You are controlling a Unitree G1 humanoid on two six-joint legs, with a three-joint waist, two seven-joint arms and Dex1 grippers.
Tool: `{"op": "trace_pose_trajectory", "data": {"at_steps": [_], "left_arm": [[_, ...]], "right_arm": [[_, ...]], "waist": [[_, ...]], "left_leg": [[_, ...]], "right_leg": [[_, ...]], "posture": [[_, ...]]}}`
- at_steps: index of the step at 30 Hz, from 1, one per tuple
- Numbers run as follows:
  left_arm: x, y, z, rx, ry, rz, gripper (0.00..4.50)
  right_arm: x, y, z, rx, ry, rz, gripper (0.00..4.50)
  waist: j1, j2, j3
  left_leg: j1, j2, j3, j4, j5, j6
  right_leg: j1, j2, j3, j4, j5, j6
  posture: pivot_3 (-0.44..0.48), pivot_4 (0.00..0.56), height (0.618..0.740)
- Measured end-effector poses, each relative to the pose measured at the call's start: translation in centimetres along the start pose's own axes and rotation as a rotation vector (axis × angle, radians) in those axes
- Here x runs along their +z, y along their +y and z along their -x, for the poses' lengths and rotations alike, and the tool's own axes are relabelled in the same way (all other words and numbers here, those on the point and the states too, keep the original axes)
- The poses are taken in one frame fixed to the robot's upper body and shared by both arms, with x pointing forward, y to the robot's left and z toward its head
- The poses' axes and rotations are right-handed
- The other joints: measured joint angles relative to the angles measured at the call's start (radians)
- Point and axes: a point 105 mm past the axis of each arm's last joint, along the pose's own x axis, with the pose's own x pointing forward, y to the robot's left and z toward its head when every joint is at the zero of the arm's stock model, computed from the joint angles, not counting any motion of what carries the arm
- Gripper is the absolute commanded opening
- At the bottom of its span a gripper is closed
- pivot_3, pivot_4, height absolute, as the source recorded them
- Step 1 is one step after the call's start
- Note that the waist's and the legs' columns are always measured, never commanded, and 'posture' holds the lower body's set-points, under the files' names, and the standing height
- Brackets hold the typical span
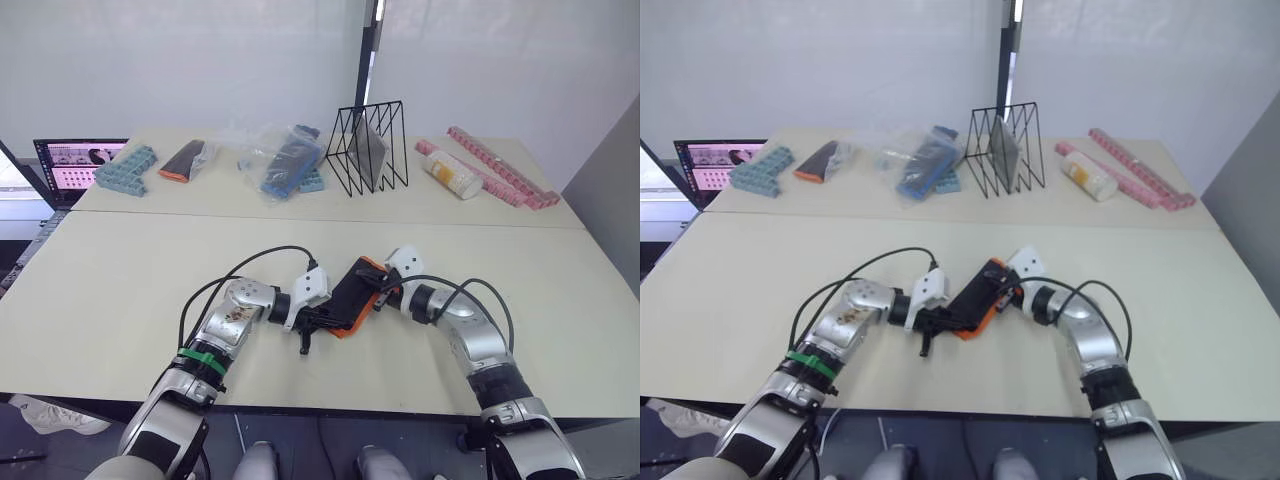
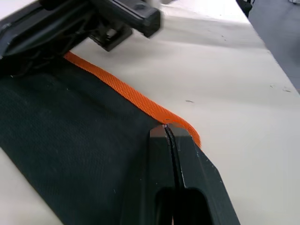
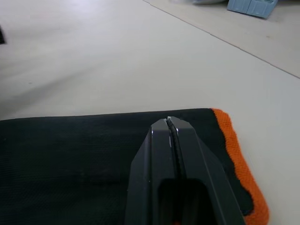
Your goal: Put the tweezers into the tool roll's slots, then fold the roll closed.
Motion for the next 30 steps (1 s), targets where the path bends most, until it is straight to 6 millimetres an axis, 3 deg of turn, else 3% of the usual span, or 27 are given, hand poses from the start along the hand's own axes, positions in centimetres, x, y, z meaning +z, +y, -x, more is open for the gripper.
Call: {"op": "trace_pose_trajectory", "data": {"at_steps": [4, 10, 15, 19, 21, 22, 26, 30], "left_arm": [[-1.5, -0.9, 1.4, 0.014, 0.01, 0.065, 0.04], [-0.2, -1.0, 3.7, 0.097, -0.122, 0.129, 0.04], [0.9, 0.1, 7.5, 0.264, -0.169, 0.156, 0.04], [-1.5, 0.7, 11.4, 0.455, -0.096, 0.261, 0.04], [-2.9, 0.9, 13.6, 0.557, -0.062, 0.294, 0.58], [-3.9, 0.8, 14.8, 0.614, -0.015, 0.296, 0.87], [-6.3, 1.0, 18.7, 0.804, 0.155, 0.189, 2.14], [-7.7, 0.6, 22.2, 0.986, 0.2, 0.095, 3.47]], "right_arm": [[-0.4, -0.9, 0.0, -0.015, 0.019, 0.004, 0.0], [0.3, -1.1, 0.0, 0.018, -0.026, -0.019, 0.0], [1.6, -0.9, 0.9, 0.049, -0.123, -0.122, 0.0], [3.9, -2.8, 3.2, 0.003, -0.21, -0.111, 0.0], [4.3, -3.9, 4.7, -0.025, -0.211, -0.084, 0.0], [4.1, -4.4, 5.4, -0.041, -0.2, -0.083, 0.26], [2.3, -5.5, 7.4, -0.091, -0.156, -0.143, 1.49], [-0.1, -5.8, 9.5, -0.11, -0.079, -0.123, 2.86]], "waist": [[0.004, 0.0, 0.0], [0.007, -0.001, 0.001], [0.008, 0.001, 0.003], [0.011, 0.003, 0.006], [0.014, 0.003, 0.006], [0.014, 0.003, 0.006], [0.014, 0.003, 0.006], [0.003, 0.004, 0.006]], "left_leg": [[0.001, 0.0, 0.0, 0.0, 0.0, 0.0], [-0.002, 0.0, 0.0, 0.0, 0.0, 0.0], [-0.012, 0.0, 0.0, 0.0, 0.0, 0.0], [-0.016, 0.0, 0.0, 0.0, 0.0, 0.0], [-0.016, 0.0, 0.0, 0.0, 0.0, 0.0], [-0.016, 0.0, 0.0, -0.001, 0.0, 0.0], [-0.013, 0.0, 0.002, -0.003, 0.0, -0.001], [-0.009, 0.001, 0.004, -0.006, 0.001, -0.001]], "right_leg": [[0.001, 0.0, 0.0, 0.0, 0.0, 0.0], [-0.001, 0.0, 0.0, 0.0, 0.0, 0.0], [-0.012, -0.001, 0.0, 0.002, 0.0, 0.0], [-0.017, -0.001, 0.0, 0.004, 0.0, -0.001], [-0.017, -0.001, 0.0, 0.003, 0.0, -0.001], [-0.017, -0.001, 0.0, 0.002, 0.0, -0.001], [-0.016, -0.002, 0.0, 0.001, 0.0, -0.001], [-0.016, -0.001, 0.002, 0.001, -0.001, -0.003]], "posture": [[0.0, 0.15, 0.735], [0.0, 0.15, 0.735], [0.0, 0.15, 0.735], [0.0, 0.15, 0.735], [0.0, 0.15, 0.735], [0.0, 0.15, 0.735], [0.0, 0.15, 0.735], [0.0, 0.15, 0.735]]}}
